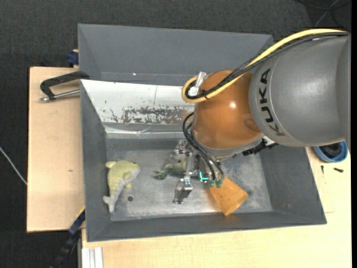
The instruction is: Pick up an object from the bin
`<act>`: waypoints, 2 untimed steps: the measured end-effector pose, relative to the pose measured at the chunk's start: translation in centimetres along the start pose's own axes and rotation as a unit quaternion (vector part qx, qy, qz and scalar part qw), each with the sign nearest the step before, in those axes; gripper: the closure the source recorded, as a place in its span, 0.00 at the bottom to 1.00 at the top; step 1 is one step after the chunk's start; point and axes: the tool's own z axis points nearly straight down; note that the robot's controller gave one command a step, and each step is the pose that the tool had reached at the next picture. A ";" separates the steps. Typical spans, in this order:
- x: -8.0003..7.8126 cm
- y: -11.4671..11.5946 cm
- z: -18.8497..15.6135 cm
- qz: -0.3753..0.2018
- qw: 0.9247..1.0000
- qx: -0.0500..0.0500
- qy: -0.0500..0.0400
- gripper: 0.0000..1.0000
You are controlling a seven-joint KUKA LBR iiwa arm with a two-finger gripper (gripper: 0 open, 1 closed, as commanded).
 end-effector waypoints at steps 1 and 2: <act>-2.7 -1.0 1.8 -0.084 0.996 0.000 -0.006 0.00; -8.6 -2.8 9.0 -0.120 0.993 0.000 -0.009 0.00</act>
Offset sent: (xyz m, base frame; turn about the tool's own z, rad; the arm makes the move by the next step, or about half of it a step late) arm 0.0262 -0.0105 -0.0184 -0.1678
